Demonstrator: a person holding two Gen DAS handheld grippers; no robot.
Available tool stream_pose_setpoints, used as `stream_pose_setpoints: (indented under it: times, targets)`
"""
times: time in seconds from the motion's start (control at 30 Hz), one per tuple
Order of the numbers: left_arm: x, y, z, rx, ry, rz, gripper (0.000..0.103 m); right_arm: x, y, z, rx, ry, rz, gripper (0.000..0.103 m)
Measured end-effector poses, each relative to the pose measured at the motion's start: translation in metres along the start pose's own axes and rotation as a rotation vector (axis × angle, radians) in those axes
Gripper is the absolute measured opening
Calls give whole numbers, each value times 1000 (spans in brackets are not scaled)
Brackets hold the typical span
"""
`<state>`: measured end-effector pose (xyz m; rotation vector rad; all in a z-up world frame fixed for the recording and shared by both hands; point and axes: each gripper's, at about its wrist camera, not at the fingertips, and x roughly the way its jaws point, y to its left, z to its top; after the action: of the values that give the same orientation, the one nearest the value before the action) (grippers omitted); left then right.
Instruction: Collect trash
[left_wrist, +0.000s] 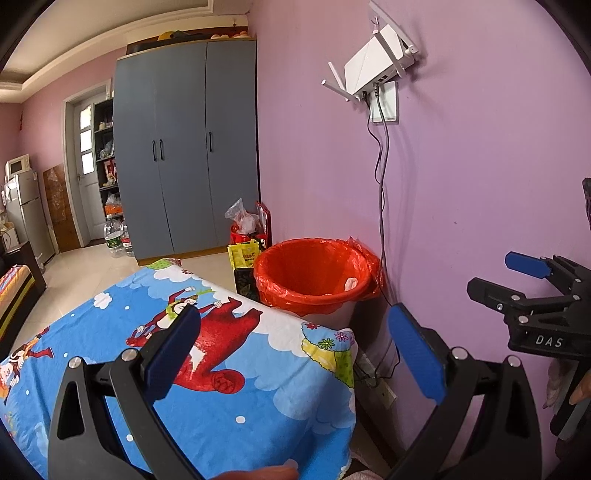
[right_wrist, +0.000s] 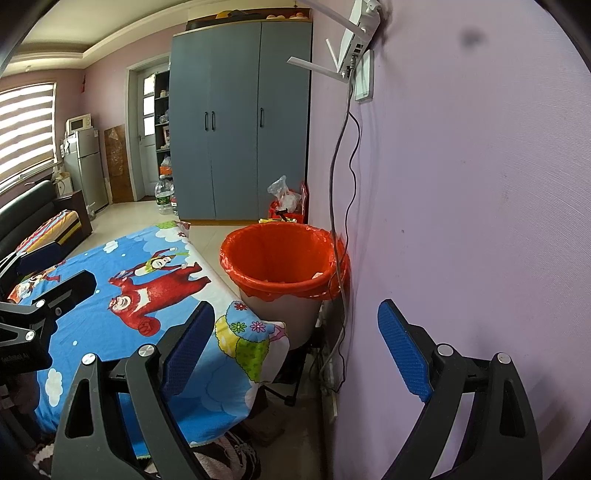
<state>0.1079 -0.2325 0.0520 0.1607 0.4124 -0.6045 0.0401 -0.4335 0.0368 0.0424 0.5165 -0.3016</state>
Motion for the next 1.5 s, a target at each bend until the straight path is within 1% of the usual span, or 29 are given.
stream_pose_setpoints:
  times: [1.5]
  targets:
    - [0, 1, -1, -1, -10, 14, 98, 6, 1, -2, -4, 2, 19, 84]
